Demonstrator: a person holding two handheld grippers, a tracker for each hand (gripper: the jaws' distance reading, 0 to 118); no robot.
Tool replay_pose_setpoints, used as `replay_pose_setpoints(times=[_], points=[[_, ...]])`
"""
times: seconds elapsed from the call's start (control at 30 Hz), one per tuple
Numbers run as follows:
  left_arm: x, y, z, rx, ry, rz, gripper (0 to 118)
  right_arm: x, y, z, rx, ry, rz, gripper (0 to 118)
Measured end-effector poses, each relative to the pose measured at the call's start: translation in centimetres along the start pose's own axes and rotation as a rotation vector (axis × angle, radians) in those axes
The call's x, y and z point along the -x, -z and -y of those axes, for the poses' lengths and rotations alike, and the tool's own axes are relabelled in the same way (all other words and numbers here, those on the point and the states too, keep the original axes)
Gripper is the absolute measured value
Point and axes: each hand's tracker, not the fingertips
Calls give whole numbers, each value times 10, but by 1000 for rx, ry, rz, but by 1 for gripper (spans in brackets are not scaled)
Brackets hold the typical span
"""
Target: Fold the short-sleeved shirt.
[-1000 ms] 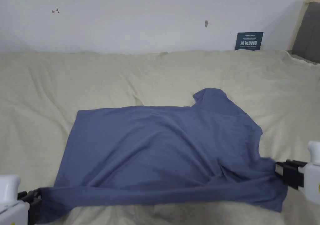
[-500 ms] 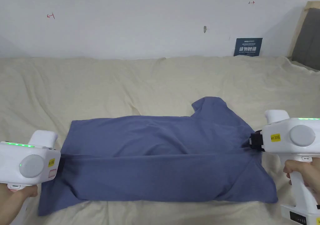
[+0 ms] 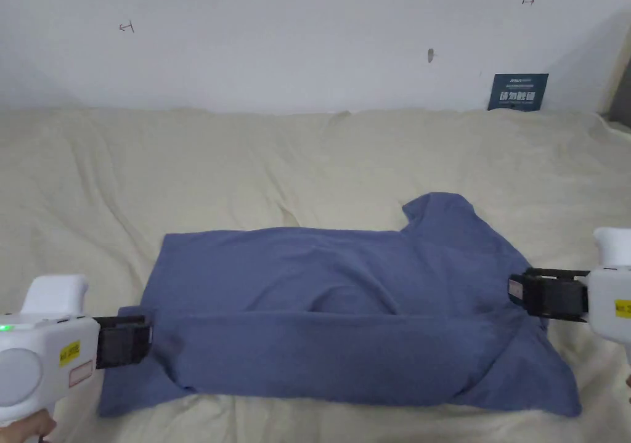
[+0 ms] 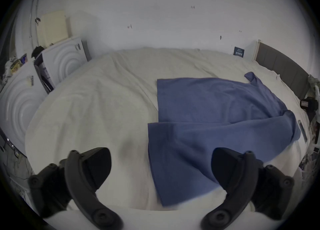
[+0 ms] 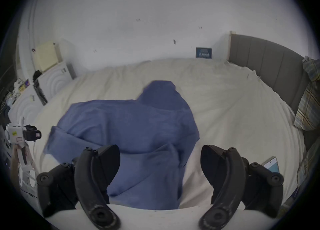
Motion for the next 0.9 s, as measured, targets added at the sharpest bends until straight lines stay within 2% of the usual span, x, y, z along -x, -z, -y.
replay_pose_setpoints(times=[0.07, 0.1, 0.13, 0.17, 0.2, 0.23, 0.27, 0.47, 0.6, 0.63, 0.67, 0.7, 0.73, 0.87, 0.9], points=[[-4, -25, 14, -34, -44, 10, 65, 11, -17, 10, 19, 1, -19, 93], [-7, -36, 23, -41, -77, 11, 39, 18, -28, 20, 5, -21, -39, 90], [-11, -46, 34, -40, -80, 18, 1, 28, -36, 28, -1, -41, -52, 77], [-17, -51, 42, -47, -92, 32, 0, 35, -42, 35, -5, -61, -57, 61], [-19, -52, 51, -45, -80, 23, 0, 43, -48, 42, -2, -77, -57, 38], [-23, -55, 61, 22, -23, 42, 0, 50, -53, 49, -3, -96, -73, 0], [-26, -57, 68, 45, 2, 57, 0, 55, -52, 54, -8, -92, -75, 0], [-18, -54, 91, 46, -94, 49, 0, 75, -47, 78, 22, -49, -76, 0], [-15, -38, 85, 43, -31, 22, 0, 74, -40, 86, 39, -33, -75, 0], [-14, -33, 81, 33, -42, 16, 15, 75, -38, 88, 50, -21, -82, 0], [-11, -26, 75, 29, -50, 12, 46, 71, -39, 90, 56, -10, -80, 0], [-8, -15, 70, 50, -59, 12, 84, 70, -38, 92, 58, -8, -84, 0], [-9, -9, 65, 54, -60, -3, 108, 71, -37, 93, 63, -8, -83, 0], [-4, 24, 60, 109, -32, -57, 107, 66, -40, 97, 74, -21, -61, 0], [-3, 31, 61, 155, -52, -21, 99, 63, -40, 99, 78, -13, -62, 0]])
